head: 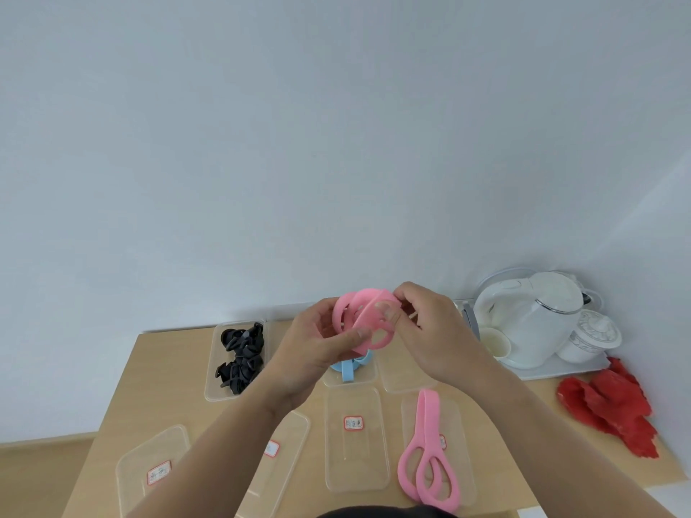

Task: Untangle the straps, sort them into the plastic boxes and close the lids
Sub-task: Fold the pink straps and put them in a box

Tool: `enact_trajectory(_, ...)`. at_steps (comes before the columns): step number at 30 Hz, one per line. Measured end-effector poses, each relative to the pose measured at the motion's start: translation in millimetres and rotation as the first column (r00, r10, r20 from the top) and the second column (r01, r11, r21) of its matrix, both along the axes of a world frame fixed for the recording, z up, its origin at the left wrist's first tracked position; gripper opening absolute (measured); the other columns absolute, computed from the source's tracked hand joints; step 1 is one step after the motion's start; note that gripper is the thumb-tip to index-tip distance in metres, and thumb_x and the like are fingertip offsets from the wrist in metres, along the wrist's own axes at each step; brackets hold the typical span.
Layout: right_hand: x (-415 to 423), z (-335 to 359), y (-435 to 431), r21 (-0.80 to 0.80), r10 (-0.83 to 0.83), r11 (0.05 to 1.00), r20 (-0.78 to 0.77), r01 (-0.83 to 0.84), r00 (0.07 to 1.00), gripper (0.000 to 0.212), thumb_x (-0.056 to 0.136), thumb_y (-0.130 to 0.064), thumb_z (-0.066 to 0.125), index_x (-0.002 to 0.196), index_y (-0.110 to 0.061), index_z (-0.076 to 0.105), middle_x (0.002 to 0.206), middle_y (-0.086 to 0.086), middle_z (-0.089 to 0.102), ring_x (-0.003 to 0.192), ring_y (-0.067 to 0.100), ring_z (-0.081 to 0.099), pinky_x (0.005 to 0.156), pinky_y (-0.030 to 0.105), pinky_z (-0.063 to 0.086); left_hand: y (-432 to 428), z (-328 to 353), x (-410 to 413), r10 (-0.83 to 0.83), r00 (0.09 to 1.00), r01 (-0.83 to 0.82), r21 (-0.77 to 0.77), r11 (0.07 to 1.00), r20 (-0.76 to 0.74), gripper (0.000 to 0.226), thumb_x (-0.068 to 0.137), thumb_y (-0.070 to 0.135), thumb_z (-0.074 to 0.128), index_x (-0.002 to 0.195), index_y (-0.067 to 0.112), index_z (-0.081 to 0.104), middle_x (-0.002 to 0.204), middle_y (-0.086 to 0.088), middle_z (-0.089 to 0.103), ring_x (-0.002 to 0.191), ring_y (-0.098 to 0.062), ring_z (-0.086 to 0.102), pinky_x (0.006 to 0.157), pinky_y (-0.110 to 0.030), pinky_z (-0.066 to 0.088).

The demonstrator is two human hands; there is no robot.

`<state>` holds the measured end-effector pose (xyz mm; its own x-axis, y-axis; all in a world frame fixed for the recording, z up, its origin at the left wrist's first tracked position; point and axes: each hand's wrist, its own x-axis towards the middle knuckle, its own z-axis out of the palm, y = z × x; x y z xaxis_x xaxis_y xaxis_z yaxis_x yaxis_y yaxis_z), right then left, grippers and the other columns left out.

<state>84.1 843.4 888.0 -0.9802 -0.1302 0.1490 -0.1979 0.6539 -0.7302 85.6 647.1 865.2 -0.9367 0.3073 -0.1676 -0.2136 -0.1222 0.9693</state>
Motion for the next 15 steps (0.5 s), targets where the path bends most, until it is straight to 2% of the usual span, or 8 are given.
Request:
enact_trajectory(4, 0, 3, 5, -0.268, -0.001, 0.962, 0.223, 0.062, 0.975, 0.028, 0.101, -0.037, 0.055, 0.087, -0.014, 0.065, 0.078, -0.002, 0.072, 0.062, 0.007, 0.065, 0.063, 0.022, 0.052, -5, 1, -4, -0.049, 0.999, 0.049, 0.038, 0.998, -0.003, 0.048, 0.084, 0.011, 0.077, 0.129, 0.005, 0.064, 0.125, -0.023, 0.068, 0.119, -0.044, 0.063, 0.105, -0.057, 0.05)
enact_trajectory(8, -3, -2, 14, -0.467, 0.023, 0.872, 0.332, 0.143, 0.943, 0.035, 0.103, -0.032, 0.055, 0.093, -0.002, 0.069, 0.078, 0.004, 0.07, 0.069, 0.014, 0.064, 0.069, 0.032, 0.055, -7, 4, -8, -0.086, 0.996, 0.086, 0.074, 0.994, 0.003, 0.049, 0.086, 0.006, 0.073, 0.134, 0.004, 0.062, 0.129, -0.021, 0.067, 0.121, -0.043, 0.063, 0.106, -0.055, 0.05)
enact_trajectory(12, -1, -7, 17, -0.614, 0.093, 0.763, 0.412, 0.201, 0.906, 0.039, 0.104, -0.028, 0.051, 0.104, 0.008, 0.067, 0.079, 0.01, 0.067, 0.073, 0.02, 0.063, 0.066, 0.033, 0.053, -6, 2, -9, -0.067, 0.998, 0.065, 0.08, 0.995, 0.019, 0.044, 0.087, 0.008, 0.076, 0.13, 0.005, 0.066, 0.125, -0.021, 0.069, 0.116, -0.041, 0.066, 0.1, -0.051, 0.055)
enact_trajectory(15, 2, -7, 16, -0.697, 0.173, 0.68, 0.454, 0.227, 0.874, 0.041, 0.098, -0.037, 0.055, 0.107, 0.001, 0.067, 0.084, 0.01, 0.066, 0.073, 0.02, 0.063, 0.066, 0.034, 0.051, -3, 3, -9, -0.024, 0.999, 0.023, 0.041, 0.999, 0.035, 0.04, 0.082, 0.013, 0.077, 0.121, 0.005, 0.071, 0.113, -0.02, 0.074, 0.102, -0.034, 0.071, 0.085, -0.041, 0.06)
